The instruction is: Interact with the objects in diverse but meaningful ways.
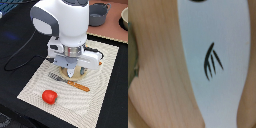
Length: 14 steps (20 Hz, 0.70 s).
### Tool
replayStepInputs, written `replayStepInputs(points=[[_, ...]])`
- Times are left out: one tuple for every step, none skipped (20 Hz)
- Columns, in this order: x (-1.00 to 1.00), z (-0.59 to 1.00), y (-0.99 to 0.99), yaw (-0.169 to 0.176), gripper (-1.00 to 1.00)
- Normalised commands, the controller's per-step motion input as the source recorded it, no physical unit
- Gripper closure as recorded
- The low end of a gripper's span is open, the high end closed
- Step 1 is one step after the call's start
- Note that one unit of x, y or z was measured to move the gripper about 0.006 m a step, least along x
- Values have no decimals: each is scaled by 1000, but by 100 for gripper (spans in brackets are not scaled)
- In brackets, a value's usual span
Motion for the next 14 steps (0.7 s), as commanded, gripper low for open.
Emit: replayStepInputs(points=[[423,-83,0,-55,100],[400,-111,-9,-54,100],[377,-114,-17,-52,100],[357,-123,-20,-50,100],[343,-97,0,-47,100],[297,-94,-6,-39,100],[274,-97,0,-21,100],[269,-89,0,-7,100],[214,-77,0,-5,100],[143,0,14,0,100],[86,77,149,0,100],[6,429,283,0,100],[-146,683,454,52,100],[-297,803,531,66,100]])
